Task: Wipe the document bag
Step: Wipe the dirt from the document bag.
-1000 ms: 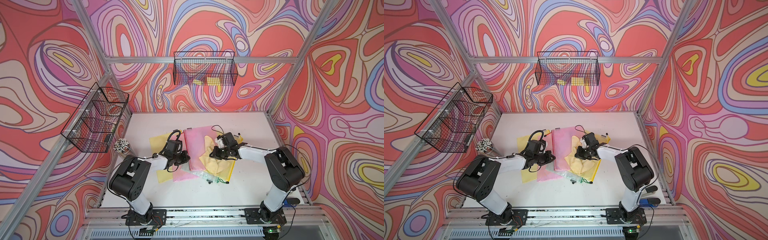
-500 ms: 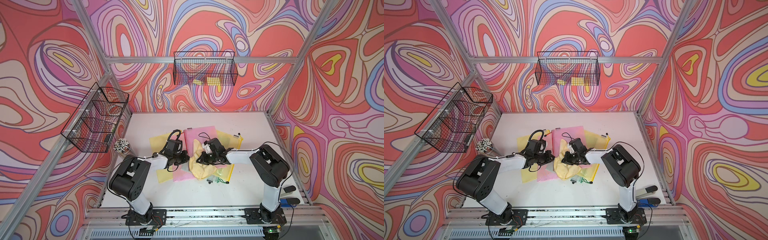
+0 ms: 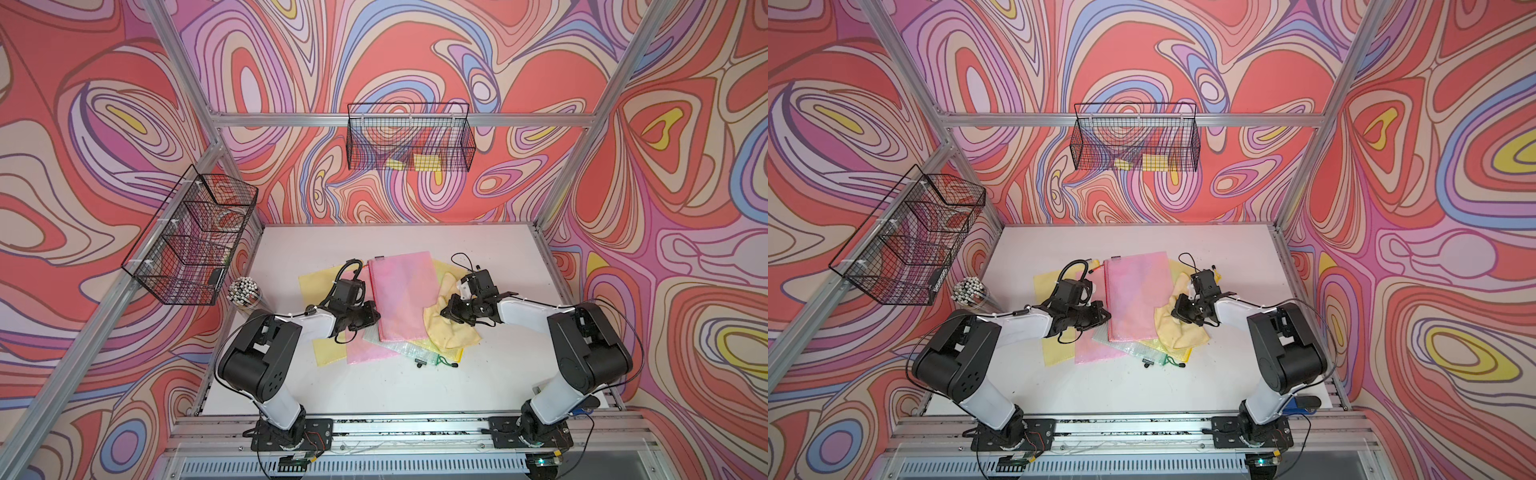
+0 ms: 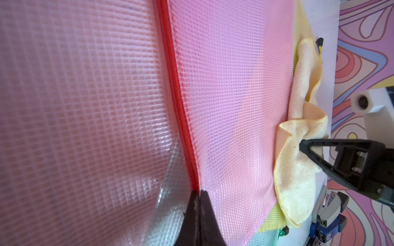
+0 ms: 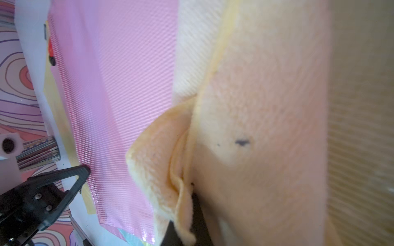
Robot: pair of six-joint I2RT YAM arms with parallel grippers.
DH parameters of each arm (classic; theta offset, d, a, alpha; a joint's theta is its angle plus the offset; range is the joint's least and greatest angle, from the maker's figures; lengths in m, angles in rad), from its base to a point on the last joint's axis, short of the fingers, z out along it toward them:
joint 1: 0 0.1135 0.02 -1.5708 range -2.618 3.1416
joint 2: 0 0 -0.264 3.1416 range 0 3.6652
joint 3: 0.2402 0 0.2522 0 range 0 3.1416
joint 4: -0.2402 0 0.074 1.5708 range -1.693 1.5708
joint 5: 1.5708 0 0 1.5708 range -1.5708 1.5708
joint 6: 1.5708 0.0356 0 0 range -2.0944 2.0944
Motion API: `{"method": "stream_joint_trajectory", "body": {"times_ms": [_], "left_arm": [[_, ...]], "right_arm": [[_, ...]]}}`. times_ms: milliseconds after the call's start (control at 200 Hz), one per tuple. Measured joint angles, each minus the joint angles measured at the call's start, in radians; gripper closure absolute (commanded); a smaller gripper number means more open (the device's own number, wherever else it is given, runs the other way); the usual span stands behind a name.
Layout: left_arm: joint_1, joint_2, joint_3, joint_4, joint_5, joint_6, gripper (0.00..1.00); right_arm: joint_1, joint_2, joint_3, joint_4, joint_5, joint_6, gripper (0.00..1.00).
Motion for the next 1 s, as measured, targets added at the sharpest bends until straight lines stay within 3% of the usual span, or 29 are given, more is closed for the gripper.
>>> {"method": "stream_joint_trajectory", "body": {"times_ms": [205,386,591,871,1001], "left_arm": [[0.000,0.000,0.000,0.001,0.005,-0.002,1.00],[0.000,0.000,0.000,0.001,0.008,-0.001,1.00],[0.000,-0.010,0.000,0.000,0.008,-0.001,1.00],[-0.002,-0.014,0.000,0.001,0.018,-0.001,1.00],[-0.002,-0.014,0.000,0.001,0.019,-0.001,1.00]], "right_arm": [[0.204,0.223,0.342,0.054,-0.031,0.020,1.00],[0.233,0.430,0.480,0.105,-0.090,0.044,1.00],[0.182,0.443,0.453,0.103,-0.110,0.030,1.00],[-0.128,0.281,0.242,0.065,-0.108,-0.050,1.00],[-0.135,0.267,0.264,0.020,-0.081,-0.068,1.00]]}}
